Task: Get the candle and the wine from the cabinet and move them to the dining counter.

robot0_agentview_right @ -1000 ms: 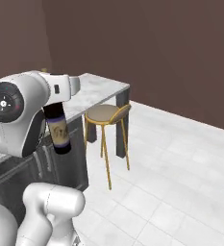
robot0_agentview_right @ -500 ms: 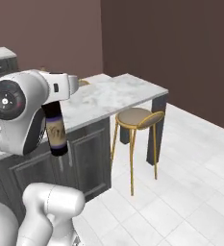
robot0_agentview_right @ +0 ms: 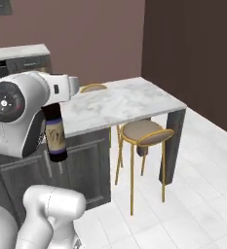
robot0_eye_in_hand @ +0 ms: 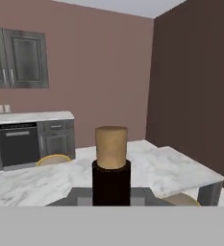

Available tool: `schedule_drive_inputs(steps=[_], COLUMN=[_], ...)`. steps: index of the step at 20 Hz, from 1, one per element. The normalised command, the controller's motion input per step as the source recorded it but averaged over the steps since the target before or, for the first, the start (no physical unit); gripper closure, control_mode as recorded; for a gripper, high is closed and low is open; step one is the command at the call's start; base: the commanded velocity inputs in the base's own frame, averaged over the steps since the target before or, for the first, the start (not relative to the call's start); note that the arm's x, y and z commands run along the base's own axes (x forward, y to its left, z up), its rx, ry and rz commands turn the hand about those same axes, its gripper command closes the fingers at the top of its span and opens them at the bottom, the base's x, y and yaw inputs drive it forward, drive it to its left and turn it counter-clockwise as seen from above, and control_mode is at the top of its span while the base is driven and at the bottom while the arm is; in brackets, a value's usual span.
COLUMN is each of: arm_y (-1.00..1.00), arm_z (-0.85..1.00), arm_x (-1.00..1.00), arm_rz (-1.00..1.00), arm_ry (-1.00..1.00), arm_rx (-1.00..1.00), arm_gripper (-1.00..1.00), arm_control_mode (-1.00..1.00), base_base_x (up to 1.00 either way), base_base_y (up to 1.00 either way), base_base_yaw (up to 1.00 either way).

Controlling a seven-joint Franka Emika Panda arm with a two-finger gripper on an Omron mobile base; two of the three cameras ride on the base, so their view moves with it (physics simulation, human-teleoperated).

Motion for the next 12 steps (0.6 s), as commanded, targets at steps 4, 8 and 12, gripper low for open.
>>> schedule_drive_inputs(steps=[4,8,12], arm_y=[0.0,0.0,0.0], arm_z=[0.0,0.0,0.0], arm_x=[0.0,0.0,0.0], arm_rz=[0.0,0.0,0.0], arm_ry=[0.0,0.0,0.0], arm_rx=[0.0,0.0,0.0], arm_gripper=[1.0,1.0,1.0], arm_control_mode=[1.0,1.0,1.0], base_base_x=[0.49,0.23,0.0], base_base_y=[-0.95,-0.68,-0.06], base_base_yaw=[0.44,0.45,0.41])
